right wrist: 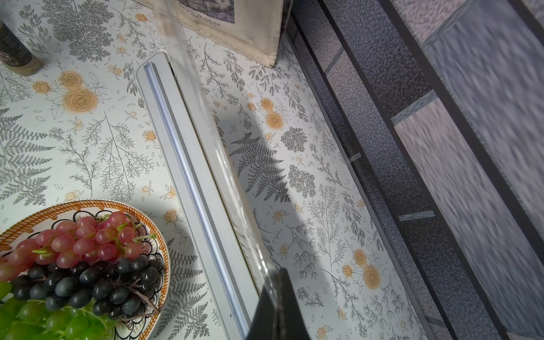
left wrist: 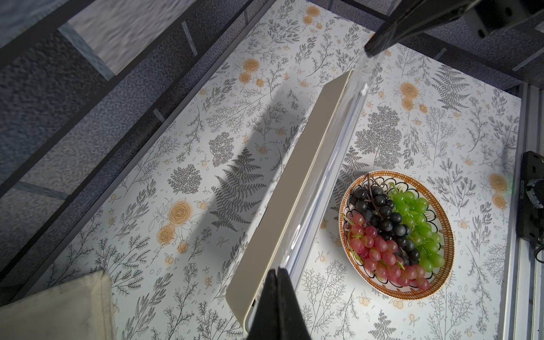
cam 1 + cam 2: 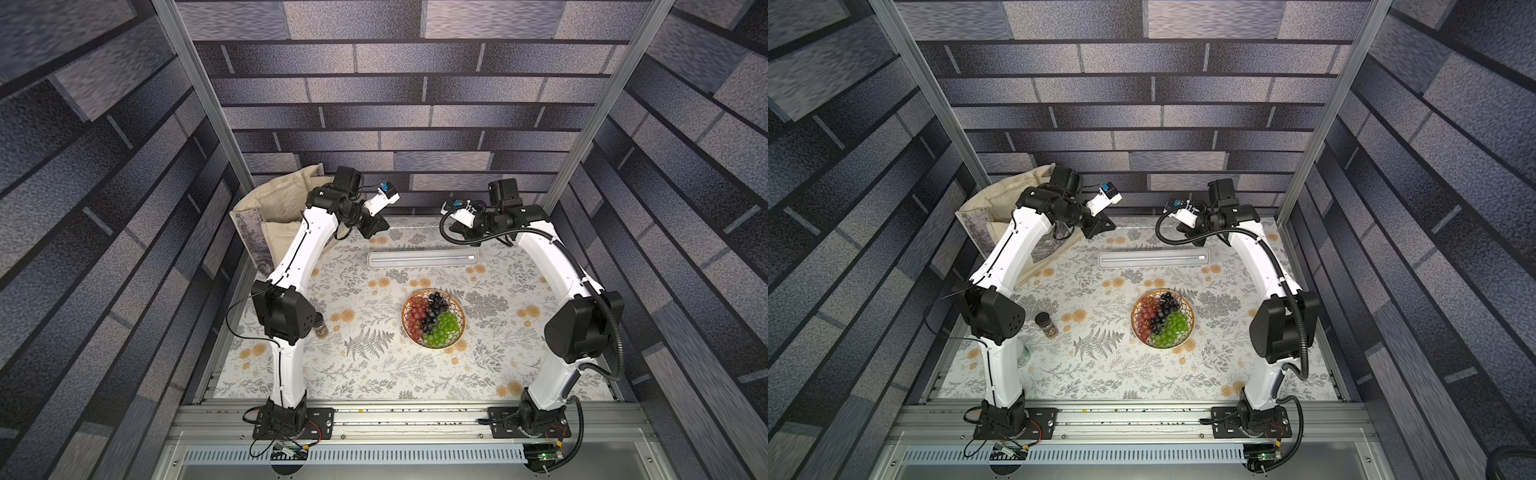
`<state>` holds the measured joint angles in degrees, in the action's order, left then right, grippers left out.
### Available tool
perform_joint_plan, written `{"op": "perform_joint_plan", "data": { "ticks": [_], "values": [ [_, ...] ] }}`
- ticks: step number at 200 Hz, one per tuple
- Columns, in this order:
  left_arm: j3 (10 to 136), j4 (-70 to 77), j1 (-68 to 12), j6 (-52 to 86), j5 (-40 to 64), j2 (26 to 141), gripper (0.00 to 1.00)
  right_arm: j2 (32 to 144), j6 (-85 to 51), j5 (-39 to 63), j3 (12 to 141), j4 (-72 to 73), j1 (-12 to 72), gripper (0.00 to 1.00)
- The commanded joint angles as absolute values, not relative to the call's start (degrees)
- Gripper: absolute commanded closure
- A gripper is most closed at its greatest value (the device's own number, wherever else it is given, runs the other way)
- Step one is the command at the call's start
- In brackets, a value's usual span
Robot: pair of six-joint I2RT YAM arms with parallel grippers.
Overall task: Wrap the plate with plastic wrap
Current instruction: Pull the plastic wrap from the plastic wrap cutting box.
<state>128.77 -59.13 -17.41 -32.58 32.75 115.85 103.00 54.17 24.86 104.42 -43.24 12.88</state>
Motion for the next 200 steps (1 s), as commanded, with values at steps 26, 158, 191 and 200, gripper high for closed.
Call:
{"op": "perform_joint_plan", "data": {
  "ticks": [26,158,191,200],
  "values": [
    [131.22,-59.32,-17.72,-31.38,32.13,112.28,1.0,99.06,53.09,23.63,104.94,-40.06,12.72,1.0],
    [131.47,-57.74,-18.24,-30.77,29.31,110.39,1.0,97.65,52.56,21.58,105.88,-39.02,12.74,1.0],
    [131.56,-57.31,-18.4,-30.59,28.92,110.22,1.0,97.47,52.3,21.74,106.5,-38.84,12.74,1.0],
    [131.57,-57.15,-18.38,-30.59,28.8,110.14,1.0,97.38,52.25,21.79,106.6,-38.77,12.7,1.0]
  ]
}}
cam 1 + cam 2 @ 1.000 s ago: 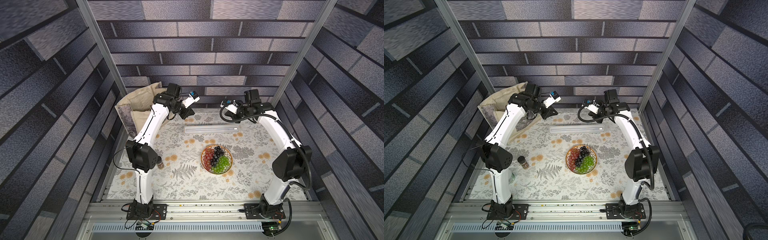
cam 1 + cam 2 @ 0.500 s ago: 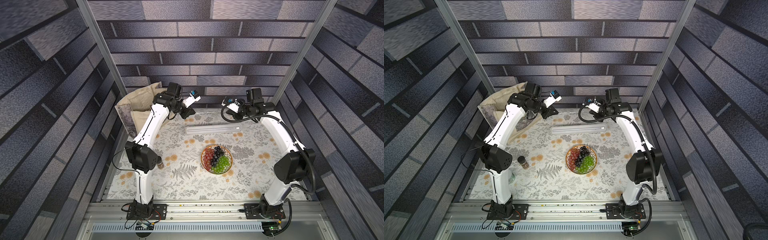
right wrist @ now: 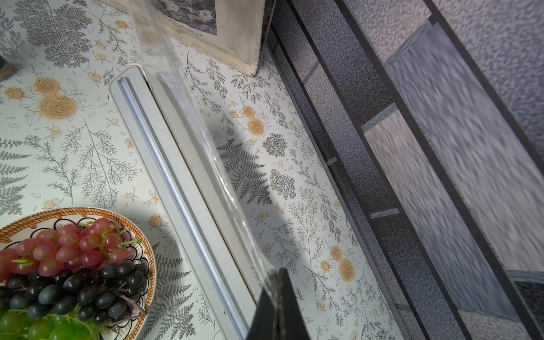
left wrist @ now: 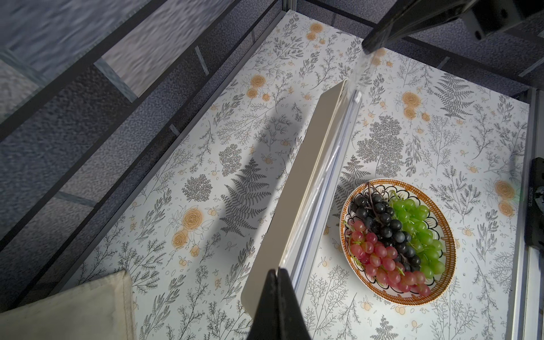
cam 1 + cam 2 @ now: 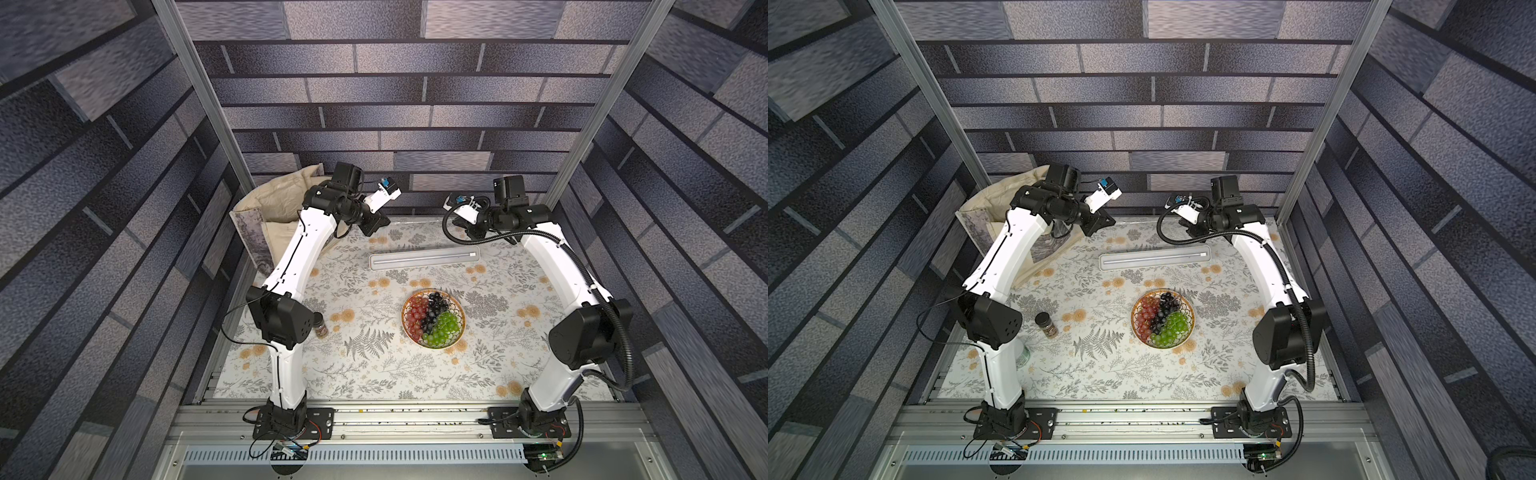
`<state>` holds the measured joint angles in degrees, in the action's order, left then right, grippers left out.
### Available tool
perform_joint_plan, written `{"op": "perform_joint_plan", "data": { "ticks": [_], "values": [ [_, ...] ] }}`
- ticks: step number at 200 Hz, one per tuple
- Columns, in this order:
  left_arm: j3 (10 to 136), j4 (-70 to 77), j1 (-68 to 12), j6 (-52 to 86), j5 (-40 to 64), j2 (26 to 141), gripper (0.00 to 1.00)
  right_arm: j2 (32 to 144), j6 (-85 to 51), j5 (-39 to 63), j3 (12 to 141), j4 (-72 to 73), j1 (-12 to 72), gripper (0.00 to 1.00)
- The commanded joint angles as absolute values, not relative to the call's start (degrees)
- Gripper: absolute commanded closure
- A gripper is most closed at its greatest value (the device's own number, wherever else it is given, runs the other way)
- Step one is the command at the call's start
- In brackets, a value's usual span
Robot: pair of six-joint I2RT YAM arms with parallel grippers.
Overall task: Wrap the plate with plastic wrap
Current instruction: Pull the plastic wrap from the plastic wrap cutting box.
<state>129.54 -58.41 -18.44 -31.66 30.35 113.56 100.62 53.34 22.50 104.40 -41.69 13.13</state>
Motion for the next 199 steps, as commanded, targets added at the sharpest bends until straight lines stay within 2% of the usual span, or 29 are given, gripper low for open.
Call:
{"op": "perform_joint_plan", "data": {
  "ticks": [1,199],
  "values": [
    [131.62,-57.09,-18.42,-30.59,28.77,110.13,1.0,97.38,52.23,21.79,106.61,-38.72,12.72,1.0],
    [142.0,-59.32,-18.9,-29.27,25.05,111.93,1.0,97.65,52.03,19.59,114.02,-39.11,12.74,1.0]
  ]
}}
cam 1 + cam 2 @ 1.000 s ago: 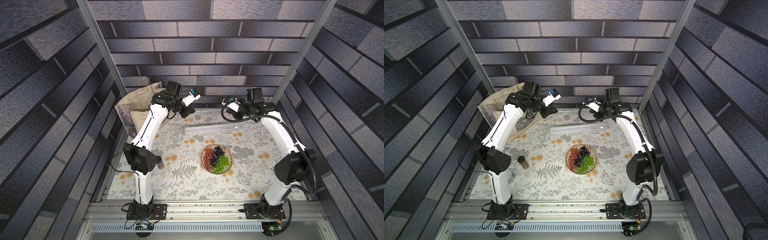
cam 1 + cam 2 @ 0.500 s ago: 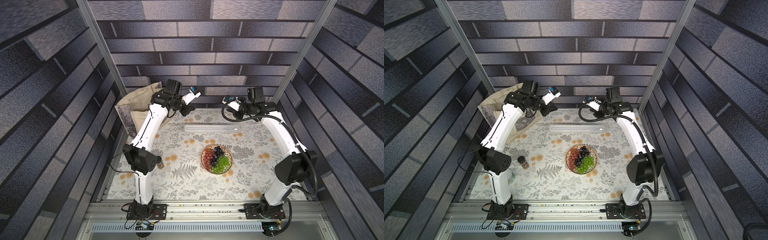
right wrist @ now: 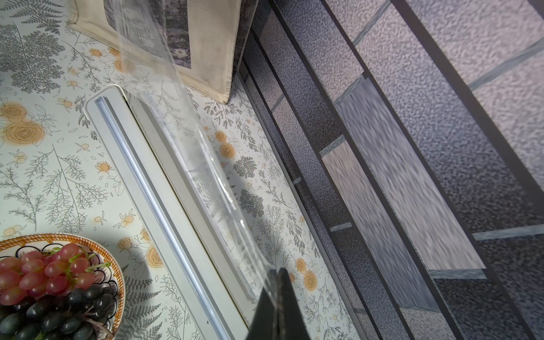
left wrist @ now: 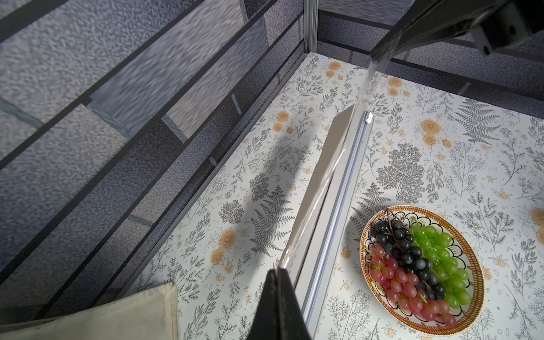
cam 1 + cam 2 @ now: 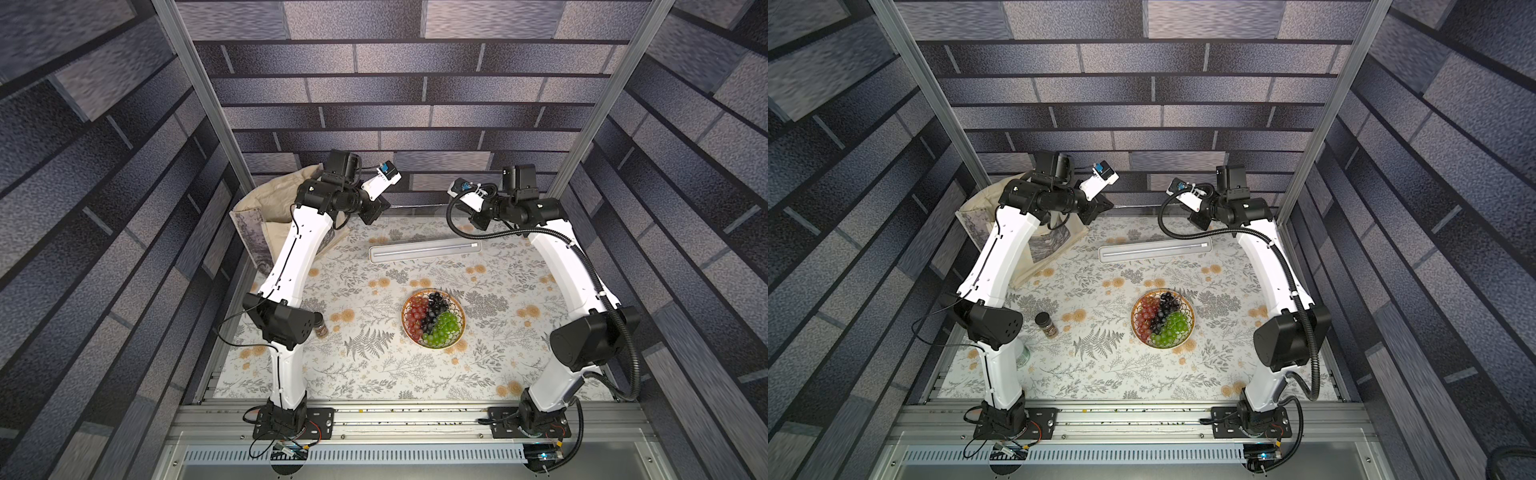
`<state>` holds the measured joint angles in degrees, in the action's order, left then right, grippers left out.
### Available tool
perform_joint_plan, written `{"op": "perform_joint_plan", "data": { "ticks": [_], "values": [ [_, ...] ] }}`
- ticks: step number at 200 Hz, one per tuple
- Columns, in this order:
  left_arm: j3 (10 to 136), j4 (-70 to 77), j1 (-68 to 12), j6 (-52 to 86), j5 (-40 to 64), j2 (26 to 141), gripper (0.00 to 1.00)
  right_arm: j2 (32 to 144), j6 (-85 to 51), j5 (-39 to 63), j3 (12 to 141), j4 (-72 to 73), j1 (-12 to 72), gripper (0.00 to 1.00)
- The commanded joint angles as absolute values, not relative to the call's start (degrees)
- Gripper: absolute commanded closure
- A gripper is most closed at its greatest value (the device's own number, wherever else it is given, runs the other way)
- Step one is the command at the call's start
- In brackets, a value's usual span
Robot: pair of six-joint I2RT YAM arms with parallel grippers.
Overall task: Wrap the plate with plastic wrap
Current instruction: Pull the plastic wrap from the plastic wrap cutting box.
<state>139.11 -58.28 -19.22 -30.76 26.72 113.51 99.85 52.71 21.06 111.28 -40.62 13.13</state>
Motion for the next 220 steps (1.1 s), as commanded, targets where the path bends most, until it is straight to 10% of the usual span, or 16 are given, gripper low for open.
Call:
{"op": "perform_joint_plan", "data": {
  "ticks": [1,220],
  "values": [
    [142.06,-59.32,-18.94,-29.27,25.05,111.95,1.0,97.65,52.03,19.6,114.05,-39.11,12.74,1.0],
    [149.24,-59.33,-19.83,-28.5,21.8,113.11,1.0,97.21,52.6,17.95,119.52,-40.0,12.76,1.0]
  ]
}}
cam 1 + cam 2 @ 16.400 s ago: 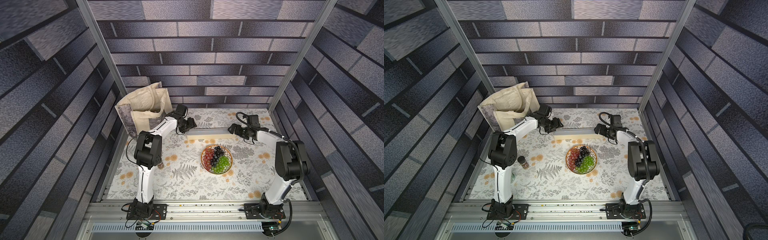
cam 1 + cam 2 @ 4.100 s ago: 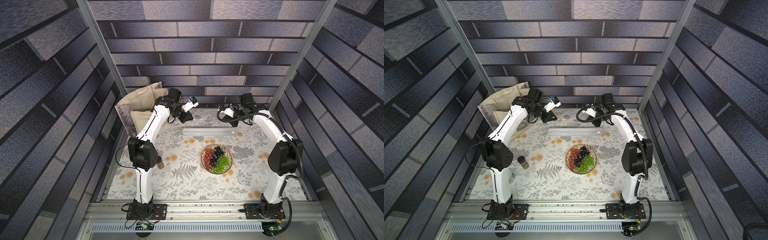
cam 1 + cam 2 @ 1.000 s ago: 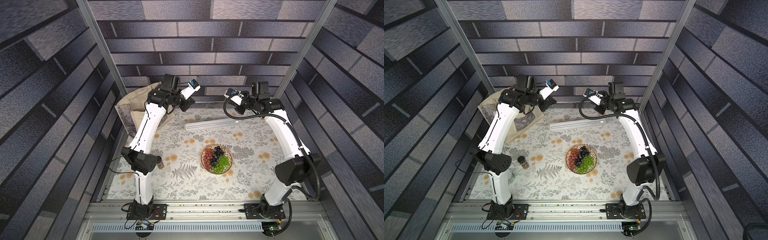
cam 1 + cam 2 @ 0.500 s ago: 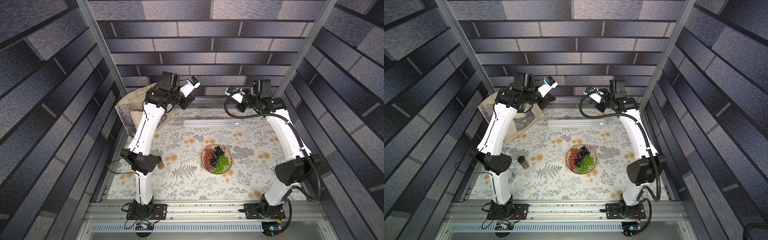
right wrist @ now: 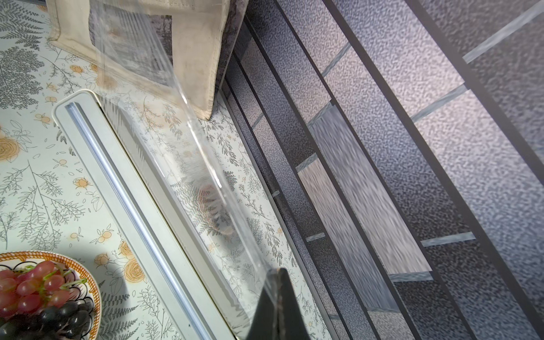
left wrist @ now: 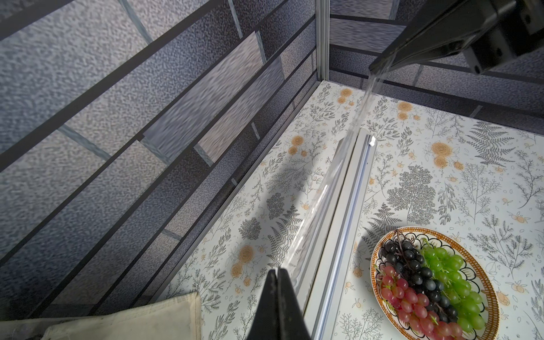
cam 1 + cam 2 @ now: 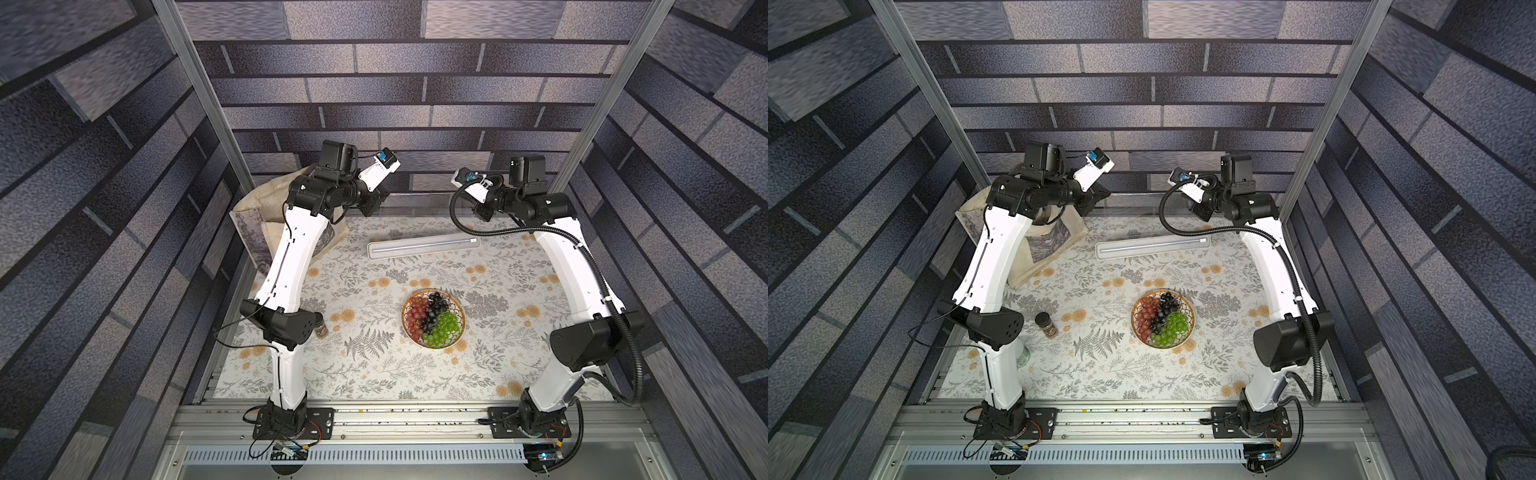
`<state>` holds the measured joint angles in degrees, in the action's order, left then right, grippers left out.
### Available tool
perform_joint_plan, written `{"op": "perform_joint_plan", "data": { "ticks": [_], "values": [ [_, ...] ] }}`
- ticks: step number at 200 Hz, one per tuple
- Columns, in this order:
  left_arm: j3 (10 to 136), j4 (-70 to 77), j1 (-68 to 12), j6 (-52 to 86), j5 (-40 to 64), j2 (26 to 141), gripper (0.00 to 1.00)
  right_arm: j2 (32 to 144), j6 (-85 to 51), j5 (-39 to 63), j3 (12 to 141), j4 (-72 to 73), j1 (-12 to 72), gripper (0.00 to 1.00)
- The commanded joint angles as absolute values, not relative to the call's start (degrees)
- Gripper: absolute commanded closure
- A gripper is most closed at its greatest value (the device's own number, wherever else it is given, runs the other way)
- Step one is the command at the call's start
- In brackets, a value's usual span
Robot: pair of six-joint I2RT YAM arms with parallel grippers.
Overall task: Wrap the plate with plastic wrap
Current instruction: Pull the plastic wrap from the plastic wrap cutting box.
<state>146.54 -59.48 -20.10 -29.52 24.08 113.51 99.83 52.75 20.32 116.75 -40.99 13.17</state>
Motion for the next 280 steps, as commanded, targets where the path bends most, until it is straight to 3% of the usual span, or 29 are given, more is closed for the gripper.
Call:
{"op": "perform_joint_plan", "data": {
  "ticks": [1,280],
  "values": [
    [149.24,-59.33,-19.85,-28.58,21.8,113.11,1.0,97.21,52.62,17.94,119.57,-39.99,12.75,1.0],
    [149.94,-59.59,-20.22,-28.75,21.99,113.89,1.0,96.42,52.82,18.0,119.53,-41.22,12.72,1.0]
  ]
}}
